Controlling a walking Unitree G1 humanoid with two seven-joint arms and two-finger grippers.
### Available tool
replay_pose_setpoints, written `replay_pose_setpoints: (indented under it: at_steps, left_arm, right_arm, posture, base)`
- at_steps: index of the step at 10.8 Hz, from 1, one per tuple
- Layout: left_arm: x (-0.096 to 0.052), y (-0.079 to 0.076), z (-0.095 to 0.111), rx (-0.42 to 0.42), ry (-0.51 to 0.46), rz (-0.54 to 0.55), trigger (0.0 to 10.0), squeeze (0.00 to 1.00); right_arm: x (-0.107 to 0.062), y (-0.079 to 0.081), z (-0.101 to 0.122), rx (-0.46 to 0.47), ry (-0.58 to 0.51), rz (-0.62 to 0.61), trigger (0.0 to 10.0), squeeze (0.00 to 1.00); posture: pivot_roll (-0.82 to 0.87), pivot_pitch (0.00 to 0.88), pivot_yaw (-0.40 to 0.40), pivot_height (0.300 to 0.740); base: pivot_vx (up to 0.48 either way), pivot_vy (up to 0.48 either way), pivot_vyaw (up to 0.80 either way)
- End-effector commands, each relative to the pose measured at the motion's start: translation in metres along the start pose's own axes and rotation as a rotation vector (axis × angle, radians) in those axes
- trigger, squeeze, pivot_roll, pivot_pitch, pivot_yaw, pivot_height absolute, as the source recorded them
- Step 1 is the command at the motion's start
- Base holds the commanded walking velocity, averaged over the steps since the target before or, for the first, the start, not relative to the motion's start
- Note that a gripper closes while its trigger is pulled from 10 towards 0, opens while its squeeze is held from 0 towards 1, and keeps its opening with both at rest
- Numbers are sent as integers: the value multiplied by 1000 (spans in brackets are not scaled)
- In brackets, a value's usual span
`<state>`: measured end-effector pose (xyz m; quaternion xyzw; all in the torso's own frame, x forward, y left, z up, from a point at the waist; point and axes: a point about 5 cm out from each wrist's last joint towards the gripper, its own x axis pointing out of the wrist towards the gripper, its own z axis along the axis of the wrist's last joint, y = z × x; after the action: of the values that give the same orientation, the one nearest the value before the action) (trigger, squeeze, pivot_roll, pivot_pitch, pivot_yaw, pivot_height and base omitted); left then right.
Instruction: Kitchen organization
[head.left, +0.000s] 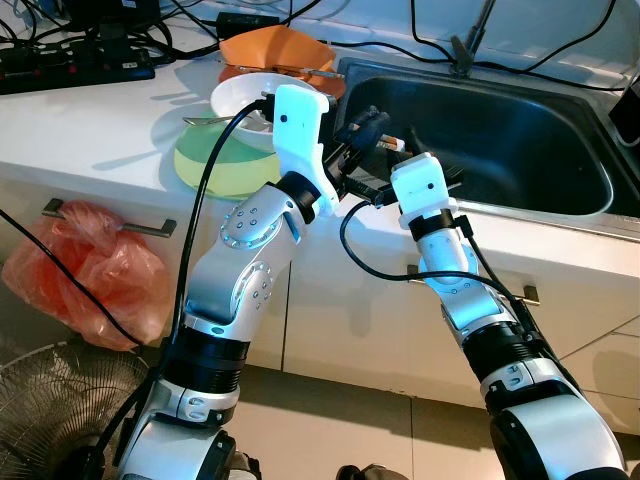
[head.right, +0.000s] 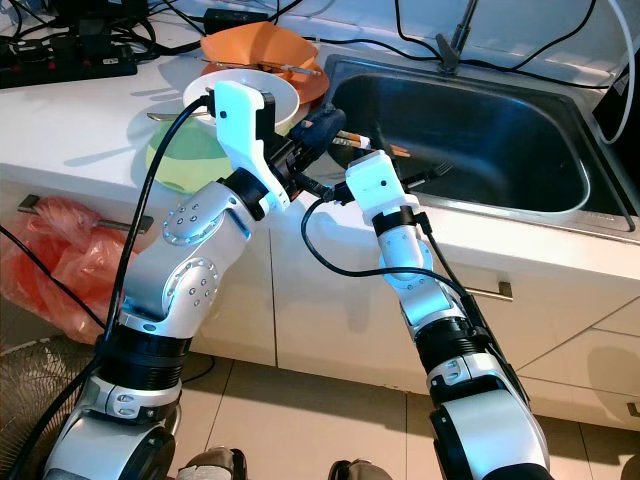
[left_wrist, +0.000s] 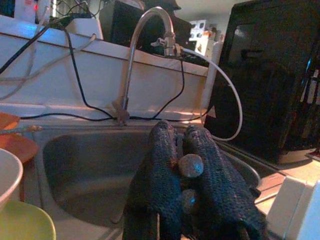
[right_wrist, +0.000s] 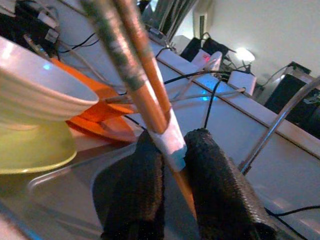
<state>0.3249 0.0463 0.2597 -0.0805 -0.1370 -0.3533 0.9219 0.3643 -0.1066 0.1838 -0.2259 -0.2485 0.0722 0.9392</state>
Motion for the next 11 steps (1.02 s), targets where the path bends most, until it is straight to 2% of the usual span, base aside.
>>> replay_pose_setpoints:
  at_steps: [1,3,4,8,10,11]
  left_arm:
    - [0,-2,8,15,-37,-3,10000,0]
    - [0,-2,9,15,-44,0,10000,0]
    - [1,0,10,0,-60,8,10000,1000]
    - [0,5,17,2,-113,51,10000,1000]
    - [-3,8,30,-27,-218,79,10000,1000]
    - [-4,9,36,-42,-268,91,10000,0]
  right_arm:
    - [3,-5,2,1,-7,-22,0,0]
    - [3,-4,1,4,-8,-19,0,0]
    - [3,-4,1,4,-8,-19,0,0]
    - [2,-5,1,4,-6,-22,0,0]
    - [2,-6,0,5,-3,-26,0,0]
    - [3,-8,0,8,-1,-35,0,0]
  posture:
    - [101,87,-56,740]
    - [101,88,-56,740]
    - [101,88,-57,740]
    - [101,91,-56,740]
    - [101,90,-56,740]
    - [99,90,-56,740]
  base:
    - [0,0,0]
    - [0,0,0]
    - [0,0,0]
    - [0,0,0]
    - [0,0,0]
    - [0,0,0]
